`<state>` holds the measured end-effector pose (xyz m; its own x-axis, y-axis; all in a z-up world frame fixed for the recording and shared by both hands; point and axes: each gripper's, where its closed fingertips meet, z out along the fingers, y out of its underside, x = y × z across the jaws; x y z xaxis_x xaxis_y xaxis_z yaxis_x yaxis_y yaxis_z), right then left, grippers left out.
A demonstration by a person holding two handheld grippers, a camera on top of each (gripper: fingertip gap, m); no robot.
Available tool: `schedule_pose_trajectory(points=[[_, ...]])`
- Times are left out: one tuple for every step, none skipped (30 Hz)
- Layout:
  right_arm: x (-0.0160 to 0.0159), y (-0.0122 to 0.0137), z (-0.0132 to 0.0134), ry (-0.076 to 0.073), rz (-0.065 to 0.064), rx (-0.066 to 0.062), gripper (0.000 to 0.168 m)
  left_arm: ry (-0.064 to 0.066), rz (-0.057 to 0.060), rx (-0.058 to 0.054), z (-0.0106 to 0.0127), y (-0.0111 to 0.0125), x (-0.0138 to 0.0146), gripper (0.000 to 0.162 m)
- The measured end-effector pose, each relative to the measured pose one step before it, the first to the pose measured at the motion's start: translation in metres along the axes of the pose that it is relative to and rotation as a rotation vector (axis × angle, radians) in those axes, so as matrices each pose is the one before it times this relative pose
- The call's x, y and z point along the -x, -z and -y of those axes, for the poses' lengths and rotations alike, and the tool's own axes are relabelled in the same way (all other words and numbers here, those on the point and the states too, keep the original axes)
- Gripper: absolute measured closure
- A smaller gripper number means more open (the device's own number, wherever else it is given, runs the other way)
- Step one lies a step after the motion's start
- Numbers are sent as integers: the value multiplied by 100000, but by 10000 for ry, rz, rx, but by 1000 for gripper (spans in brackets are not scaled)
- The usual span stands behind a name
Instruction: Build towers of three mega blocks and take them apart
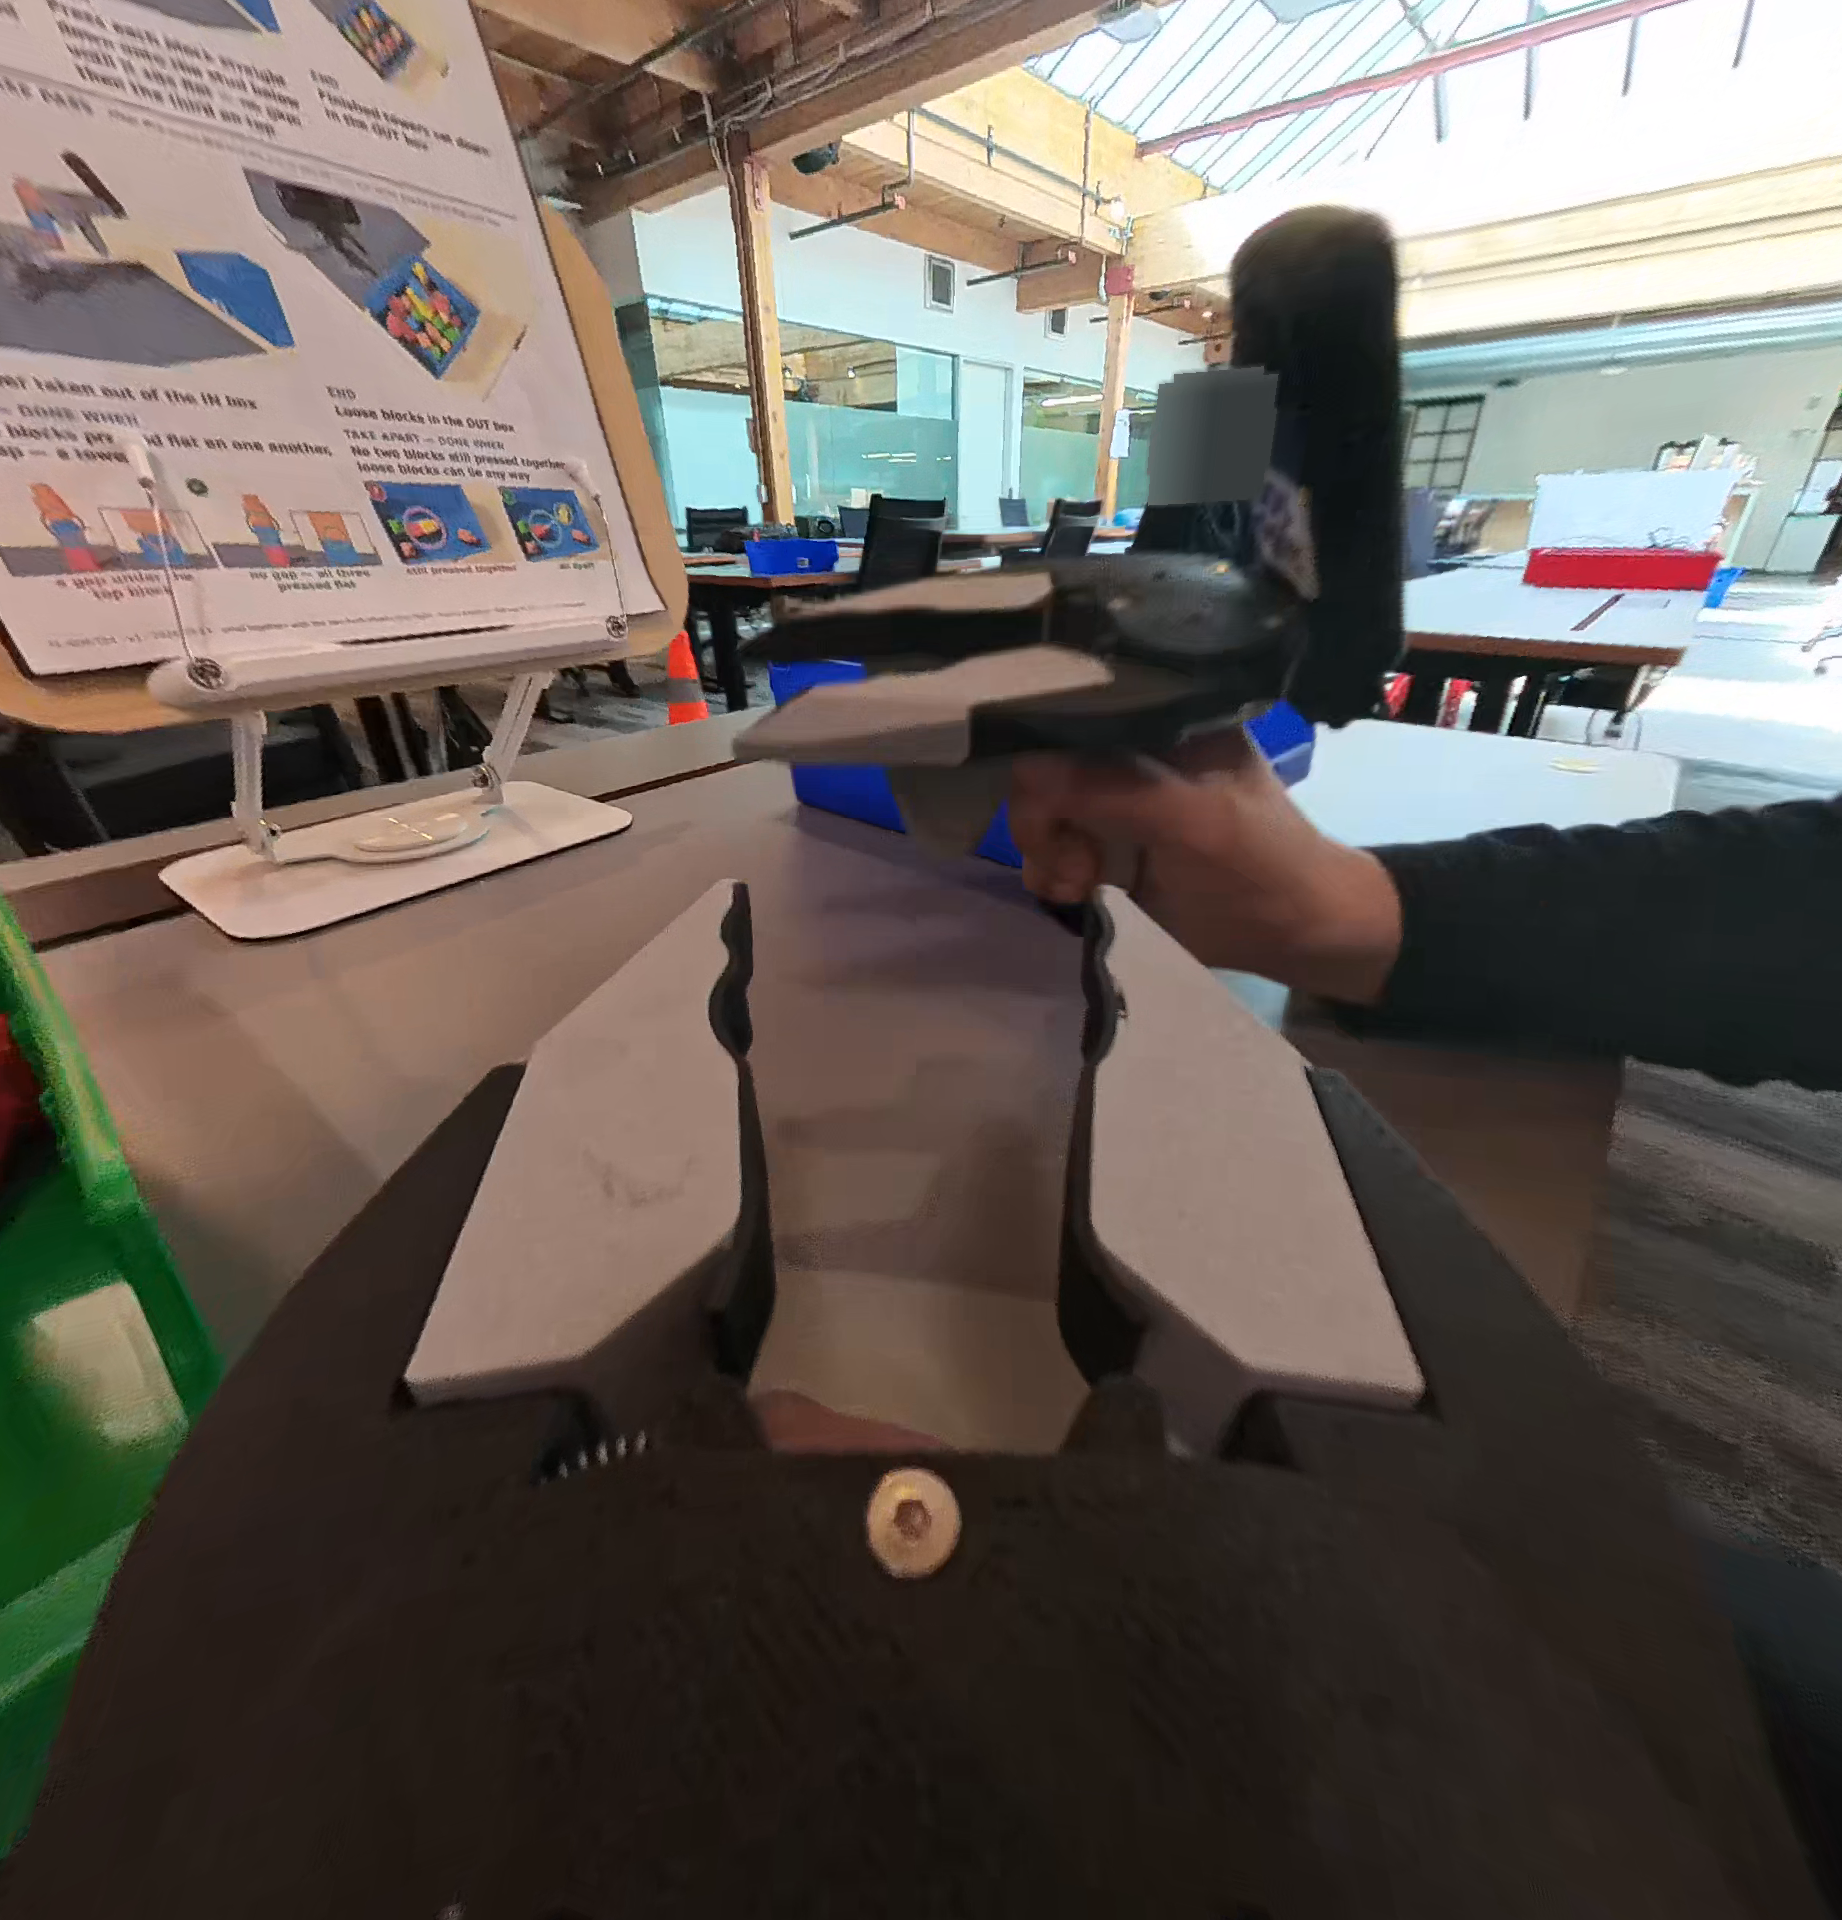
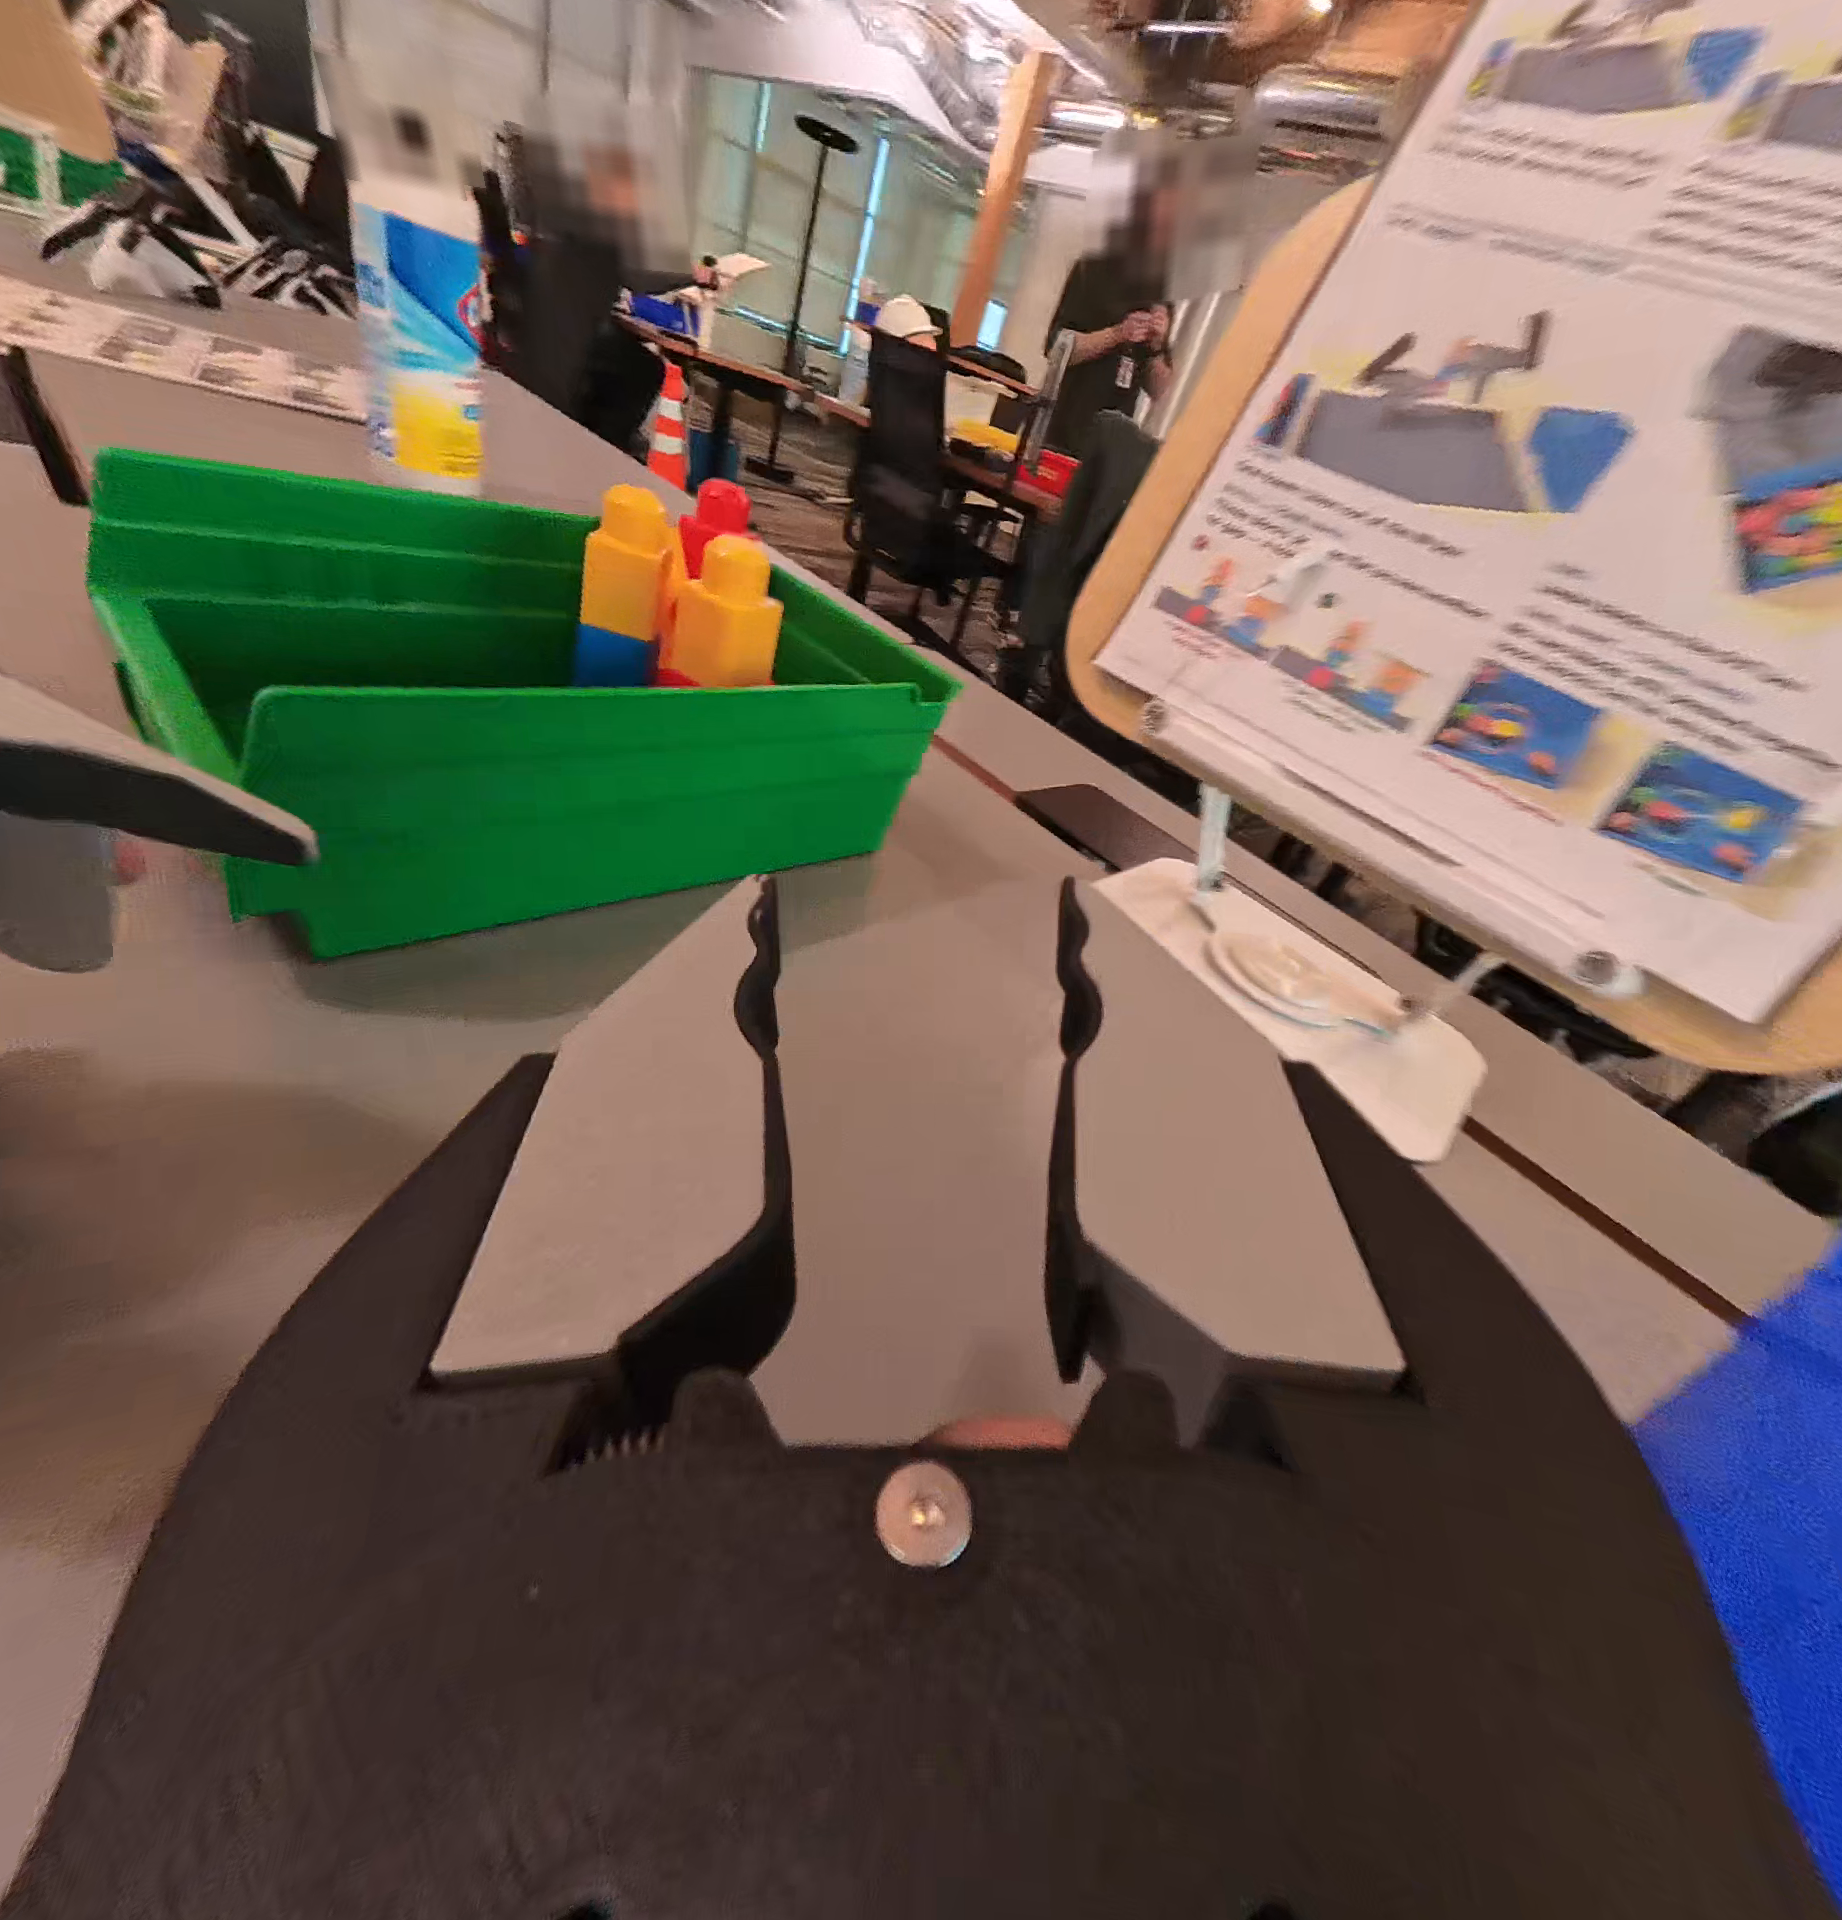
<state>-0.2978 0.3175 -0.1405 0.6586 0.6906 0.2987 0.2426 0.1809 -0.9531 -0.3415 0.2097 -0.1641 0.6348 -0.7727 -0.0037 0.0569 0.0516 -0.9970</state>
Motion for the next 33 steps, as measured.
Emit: schedule_pose_trajectory(points=[[774, -761, -879, -65, 115, -4, 117, -294, 89, -36, 43, 60, -211, 100], [1089, -356, -961, -198, 294, 138, 116, -280, 92, 17, -35, -15, -184, 100], [1136, -9, -821, -78, 367, 231, 115, -176, 50, 45, -58, -50, -141, 100], [697, 246, -472, 228, 105, 145, 115, -12, -8, 13, -14, -48, -105, 100], [116, 402, -20, 435, -224, -32, 115, 129, -71, -47, 58, -38, -76, 100], [-183, 422, 321, 341, -324, -162, 116, 158, -201, -40, 49, -161, -246, 101], [-62, 307, 382, 119, -141, -170, 116, 114, -286, 136, -189, -333, -356, 101], [36, 121, 211, 7, -8, -19, 119, 110, -152, 286, -378, -344, -132, 96], [-248, 39, 114, 1, -170, 31, 122, 104, 1, 132, -166, -113, 88, 93], [-380, 3, 36, -12, -242, 22, 120, 47, 27, -129, 154, 130, 79, 97], [-208, -58, -201, -1, -125, 101, 120, -4, 21, -209, 267, 222, 30, 101], [-34, -93, -386, 41, -26, 180, 120, -39, 42, -107, 144, 153, 18, 101], [-66, -108, -370, 66, -52, 162, 120, -76, 78, 7, -1, 80, 31, 98], [-78, -131, -260, 42, -77, 117, 120, -107, 110, 14, -22, 30, 41, 96], [65, -200, -241, -4, 18, 143, 120, -115, 126, -13, 21, 32, 46, 96], [256, -223, -153, -33, 110, 129, 120, -111, 108, -16, 26, 18, 20, 96], [180, -202, -22, -26, 23, 71, 120, -120, 57, -12, 11, 17, -38, 96], [110, -217, 100, -29, -60, 27, 119, -107, 24, 23, -19, 8, -67, 96], [266, -280, 140, -60, 36, 21, 119, -27, 59, 33, -43, 21, 73, 96], [471, -365, 176, -123, 167, 5, 119, 70, 109, -10, 8, 82, 230, 96], [532, -376, 267, -204, 234, -30, 120, 115, 104, -44, 55, 112, 283, 96], [300, -363, 293, -240, 97, -47, 120, 121, 80, -50, 67, 113, 252, 97], [70, -335, 268, -254, -26, -44, 120, 114, 60, -21, 24, 52, 213, 98], [102, -293, 254, -256, 34, -51, 118, 91, 39, 13, -14, 16, 160, 98], [124, -200, 243, -226, 90, -59, 117, 75, 20, 7, -3, 17, 109, 98], [-17, -71, 198, -129, 19, -50, 117, 87, 4, -2, 14, 61, 112, 98], [-295, 46, 104, -21, -139, -34, 116, 128, 1, 38, -8, 126, 198, 98], [-320, 133, -35, 31, -123, 7, 115, 160, 42, 153, 15, 203, 442, 98], [-349, 214, -130, 27, -88, 25, 115, 164, 60, 133, 492, 327, 689, 96], [-442, 254, -157, -64, -116, -5, 115, 131, 38, -49, 1267, 518, 867, 96], [-463, 237, -160, -206, -78, -15, 115, 43, 159, -86, 1709, 633, 1240, 97], [-449, 190, -74, -336, -17, -22, 115, -66, 470, 70, 1636, 622, 1917, 97], [-453, 142, 74, -403, 10, -99, 115, -146, 698, 196, 1344, 510, 2501, 96]])
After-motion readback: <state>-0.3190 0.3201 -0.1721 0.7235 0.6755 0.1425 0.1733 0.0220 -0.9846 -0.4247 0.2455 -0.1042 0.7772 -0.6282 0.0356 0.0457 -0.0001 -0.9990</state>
